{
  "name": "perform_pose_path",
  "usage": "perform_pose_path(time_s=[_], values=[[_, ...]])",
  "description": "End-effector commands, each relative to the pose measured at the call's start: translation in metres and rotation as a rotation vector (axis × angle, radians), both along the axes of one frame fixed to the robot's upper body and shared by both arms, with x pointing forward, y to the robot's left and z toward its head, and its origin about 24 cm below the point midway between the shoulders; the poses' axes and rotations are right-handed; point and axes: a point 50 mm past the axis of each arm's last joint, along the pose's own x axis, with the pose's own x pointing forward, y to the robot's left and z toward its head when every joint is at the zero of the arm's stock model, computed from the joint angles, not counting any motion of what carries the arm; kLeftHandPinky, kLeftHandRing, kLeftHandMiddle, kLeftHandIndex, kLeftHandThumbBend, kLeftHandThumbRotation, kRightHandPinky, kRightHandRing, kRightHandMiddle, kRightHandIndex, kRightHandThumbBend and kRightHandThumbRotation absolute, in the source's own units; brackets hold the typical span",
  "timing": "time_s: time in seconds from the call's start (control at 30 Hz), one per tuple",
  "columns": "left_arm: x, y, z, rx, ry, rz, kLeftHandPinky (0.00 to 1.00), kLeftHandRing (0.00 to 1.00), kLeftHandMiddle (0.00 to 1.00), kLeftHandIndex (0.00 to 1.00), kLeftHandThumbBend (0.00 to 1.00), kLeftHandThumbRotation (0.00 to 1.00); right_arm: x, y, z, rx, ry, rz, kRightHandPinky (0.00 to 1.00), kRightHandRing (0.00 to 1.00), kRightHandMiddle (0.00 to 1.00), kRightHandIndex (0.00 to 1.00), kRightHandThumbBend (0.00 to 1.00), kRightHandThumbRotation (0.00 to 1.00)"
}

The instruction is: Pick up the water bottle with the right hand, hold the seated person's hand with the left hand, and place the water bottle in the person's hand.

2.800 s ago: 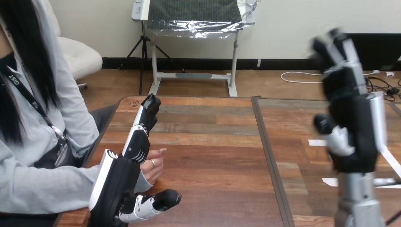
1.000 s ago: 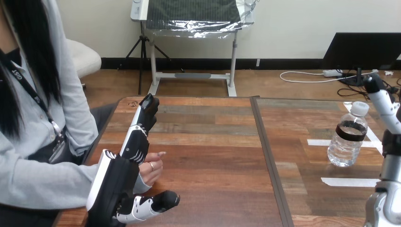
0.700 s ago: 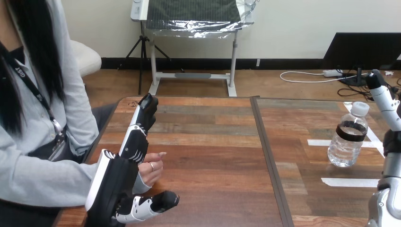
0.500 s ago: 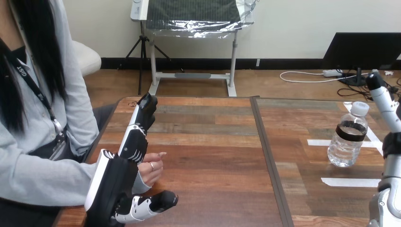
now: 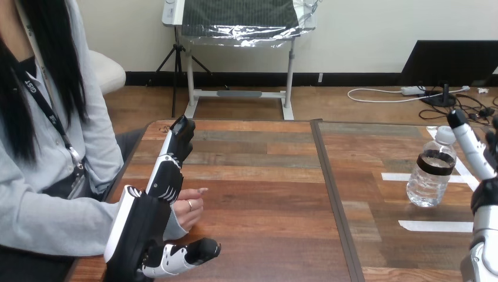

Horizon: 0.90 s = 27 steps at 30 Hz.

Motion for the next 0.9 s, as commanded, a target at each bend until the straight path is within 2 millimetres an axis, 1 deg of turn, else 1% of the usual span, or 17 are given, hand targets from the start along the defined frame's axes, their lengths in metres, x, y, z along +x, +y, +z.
perform_pose_path(time_s=[0.0, 0.37, 0.57, 0.87], values=[[0.011, 0.001, 0.013, -0.006, -0.083, -0.004, 0.98, 1.0, 1.0, 1.0, 1.0, 0.69, 0.021, -0.002, 0.028, -0.055, -0.044, 0.013, 1.0, 1.0, 1.0, 1.0, 1.0, 0.48], [0.01, 0.003, 0.014, 0.009, -0.107, 0.001, 0.96, 1.0, 1.0, 1.0, 1.0, 0.7, 0.022, -0.004, 0.02, -0.057, 0.056, 0.0, 1.0, 1.0, 0.99, 1.0, 1.0, 0.48], [0.009, 0.003, 0.014, 0.001, -0.098, -0.002, 0.96, 1.0, 1.0, 1.0, 1.0, 0.71, 0.023, -0.004, 0.015, -0.043, 0.11, 0.001, 1.0, 1.0, 0.99, 1.0, 1.0, 0.49], [0.009, 0.004, 0.014, 0.003, -0.099, -0.008, 0.96, 1.0, 1.0, 1.0, 1.0, 0.69, 0.025, -0.003, 0.011, -0.03, 0.167, 0.018, 1.0, 1.0, 0.99, 1.0, 1.0, 0.47]])
